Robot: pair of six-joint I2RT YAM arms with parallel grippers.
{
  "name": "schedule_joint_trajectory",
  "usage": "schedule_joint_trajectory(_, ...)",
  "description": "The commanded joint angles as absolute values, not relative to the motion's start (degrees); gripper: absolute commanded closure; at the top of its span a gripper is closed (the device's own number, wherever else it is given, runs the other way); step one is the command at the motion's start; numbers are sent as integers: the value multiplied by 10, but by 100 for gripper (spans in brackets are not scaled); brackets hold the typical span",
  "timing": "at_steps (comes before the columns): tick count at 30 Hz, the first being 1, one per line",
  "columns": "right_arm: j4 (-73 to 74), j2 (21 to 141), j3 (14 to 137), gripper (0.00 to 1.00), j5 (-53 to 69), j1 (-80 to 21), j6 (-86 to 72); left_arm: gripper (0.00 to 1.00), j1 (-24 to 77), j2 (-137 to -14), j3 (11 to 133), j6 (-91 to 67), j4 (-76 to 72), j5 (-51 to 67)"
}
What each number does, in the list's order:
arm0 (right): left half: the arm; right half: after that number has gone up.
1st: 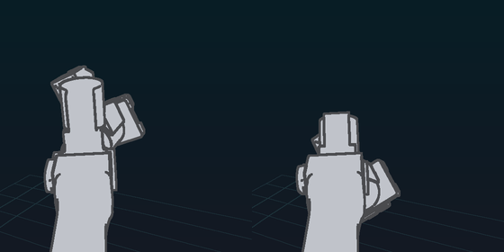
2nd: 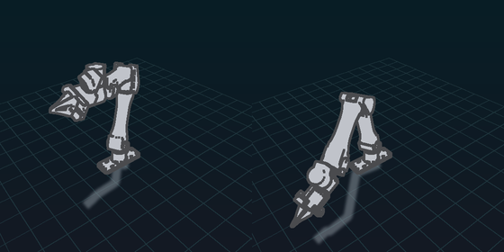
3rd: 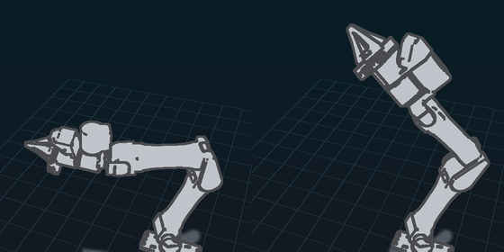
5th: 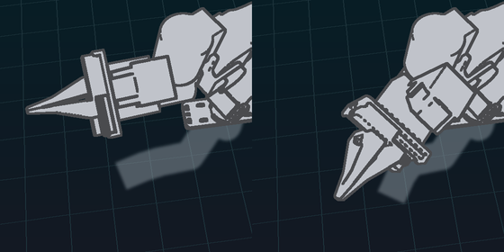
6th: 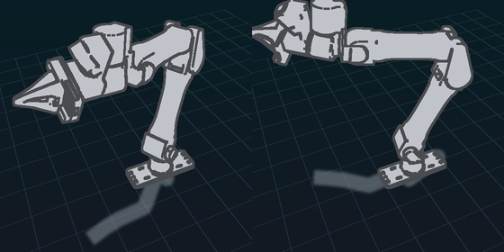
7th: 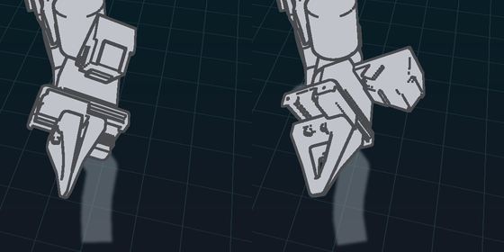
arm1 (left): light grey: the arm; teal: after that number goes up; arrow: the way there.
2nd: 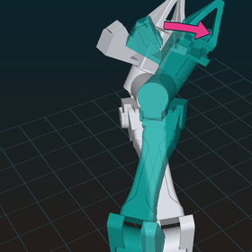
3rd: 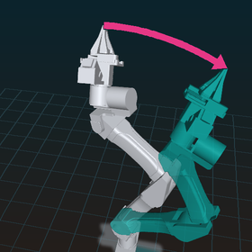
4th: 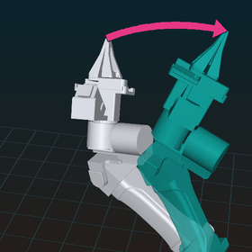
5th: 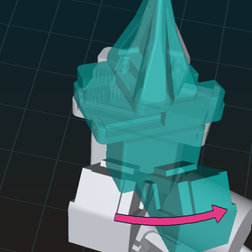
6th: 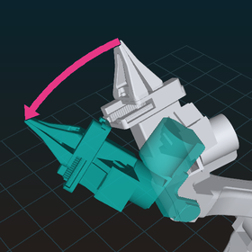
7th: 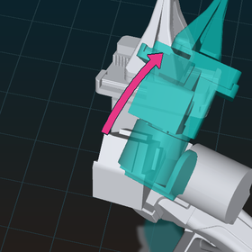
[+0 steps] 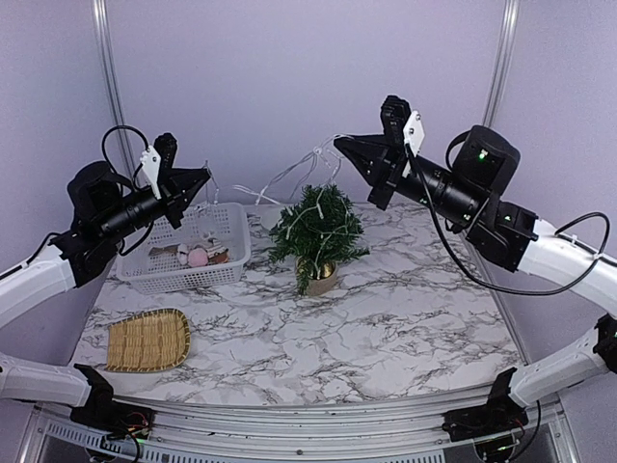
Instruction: Decorate the small christmas tree
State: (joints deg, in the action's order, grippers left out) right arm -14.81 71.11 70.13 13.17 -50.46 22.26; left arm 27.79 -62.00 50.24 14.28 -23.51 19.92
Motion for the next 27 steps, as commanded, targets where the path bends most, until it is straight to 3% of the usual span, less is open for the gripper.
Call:
schedule_joint_trajectory(1,-176,729,766,100,123,-500,218,100,276,-610,542,130,-206,193)
schedule_joint_trajectory(7,-166,732,771,100,114,-498,204,100,276,-621,573,127,-202,207)
schedule_joint_trajectory(20,-196,607,526,100,2,-449,67,100,293,-722,694,152,-167,252)
schedule_joint_trajectory(27,-209,613,481,100,-33,-373,-3,100,309,-823,805,170,-142,220)
